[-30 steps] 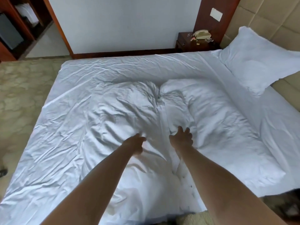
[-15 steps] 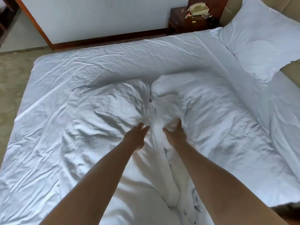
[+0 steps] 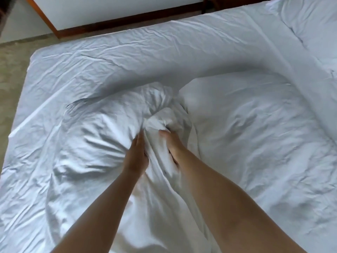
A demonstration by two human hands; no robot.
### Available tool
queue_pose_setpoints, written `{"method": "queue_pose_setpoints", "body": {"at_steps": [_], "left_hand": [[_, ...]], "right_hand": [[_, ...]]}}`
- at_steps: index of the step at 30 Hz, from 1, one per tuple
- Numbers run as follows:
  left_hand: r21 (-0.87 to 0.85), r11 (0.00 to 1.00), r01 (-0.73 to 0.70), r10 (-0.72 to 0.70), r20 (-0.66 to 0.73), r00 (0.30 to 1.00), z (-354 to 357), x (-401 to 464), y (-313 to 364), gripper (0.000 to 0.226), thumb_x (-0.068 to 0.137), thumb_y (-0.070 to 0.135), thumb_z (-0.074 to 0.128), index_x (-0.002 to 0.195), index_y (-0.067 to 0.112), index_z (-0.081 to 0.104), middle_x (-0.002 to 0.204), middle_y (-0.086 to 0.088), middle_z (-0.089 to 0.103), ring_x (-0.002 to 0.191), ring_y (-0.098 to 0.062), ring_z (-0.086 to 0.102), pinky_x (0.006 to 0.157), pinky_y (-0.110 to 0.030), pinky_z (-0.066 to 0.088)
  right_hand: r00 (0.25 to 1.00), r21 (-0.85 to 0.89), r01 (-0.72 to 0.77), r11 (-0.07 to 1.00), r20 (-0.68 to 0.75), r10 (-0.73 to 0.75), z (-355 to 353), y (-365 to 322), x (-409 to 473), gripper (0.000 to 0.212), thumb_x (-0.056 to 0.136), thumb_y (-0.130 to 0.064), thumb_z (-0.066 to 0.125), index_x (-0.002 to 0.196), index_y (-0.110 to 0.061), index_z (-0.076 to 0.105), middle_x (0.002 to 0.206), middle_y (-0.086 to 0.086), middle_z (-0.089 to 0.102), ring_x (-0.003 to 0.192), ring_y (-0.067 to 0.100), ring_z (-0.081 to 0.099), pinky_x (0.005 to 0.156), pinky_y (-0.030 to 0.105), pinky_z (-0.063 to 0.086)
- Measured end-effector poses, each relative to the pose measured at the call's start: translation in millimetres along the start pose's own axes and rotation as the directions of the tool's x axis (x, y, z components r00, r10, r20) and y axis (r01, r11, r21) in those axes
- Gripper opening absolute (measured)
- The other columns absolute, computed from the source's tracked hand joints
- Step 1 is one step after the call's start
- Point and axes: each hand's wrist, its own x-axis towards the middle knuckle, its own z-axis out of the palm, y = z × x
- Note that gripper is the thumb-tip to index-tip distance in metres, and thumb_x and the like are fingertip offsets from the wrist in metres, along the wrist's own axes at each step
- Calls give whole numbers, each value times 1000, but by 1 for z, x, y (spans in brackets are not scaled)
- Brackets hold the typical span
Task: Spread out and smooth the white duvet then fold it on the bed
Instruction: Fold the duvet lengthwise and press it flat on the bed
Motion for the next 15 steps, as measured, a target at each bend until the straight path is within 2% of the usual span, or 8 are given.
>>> {"method": "queue_pose_setpoints", "body": {"at_steps": [2,3,5,7,10,12,14,15], "left_hand": [[-82,991,103,-99,49,994,7,6,5,57,95,9,39,150,16,26,146,-11,43,132,-27,44,106,-34,35],[-99,982,163,-154,86,984,12,9,10,55,96,17,42,149,20,29,141,-10,48,125,-29,49,101,-37,41],[-30,974,224,-216,169,962,20,18,20,59,92,35,51,146,25,29,134,-10,52,118,-32,53,95,-41,46],[34,955,294,-294,225,929,26,25,27,64,86,34,58,141,21,30,127,-12,54,114,-35,55,93,-40,46],[-192,861,471,-419,256,871,15,34,39,43,80,14,51,123,14,51,104,-11,62,101,-33,59,84,-36,50],[-471,736,486,-379,308,873,-1,34,50,42,67,11,52,108,10,62,87,-6,61,82,-27,58,66,-32,48],[-670,596,443,-342,287,895,-18,29,59,50,50,11,49,98,8,63,77,-4,58,70,-21,54,57,-28,44],[-736,526,426,-353,267,897,-26,27,61,51,45,9,49,94,7,62,75,-4,57,67,-19,54,55,-27,44]], "right_hand": [[995,-132,-98,986,-23,95,-10,33,15,35,101,-20,42,132,-6,51,133,8,52,126,25,45,97,28,39],[992,-168,-125,978,0,127,-13,45,19,43,103,-18,38,144,-3,35,148,11,37,138,24,33,109,26,28],[996,-213,-71,974,42,82,-16,54,22,53,104,-20,36,151,-7,15,157,8,18,145,21,18,114,21,11],[997,-86,-66,994,-46,62,-14,40,14,58,98,-30,47,150,-18,25,151,2,31,139,22,31,111,27,24],[948,132,-20,991,-312,61,-9,32,4,76,86,-33,64,148,-23,22,145,-1,41,128,20,45,105,32,37],[969,238,55,970,-248,6,-9,28,-6,57,88,-27,64,135,-27,33,125,-5,53,110,10,54,97,24,44],[1000,224,15,974,-9,-14,-9,7,-10,26,94,-21,55,119,-25,47,99,-10,56,86,3,56,72,8,47],[996,199,-17,980,84,0,-7,-4,-7,23,95,-22,53,118,-21,50,97,-7,59,84,8,59,69,10,49]]}}
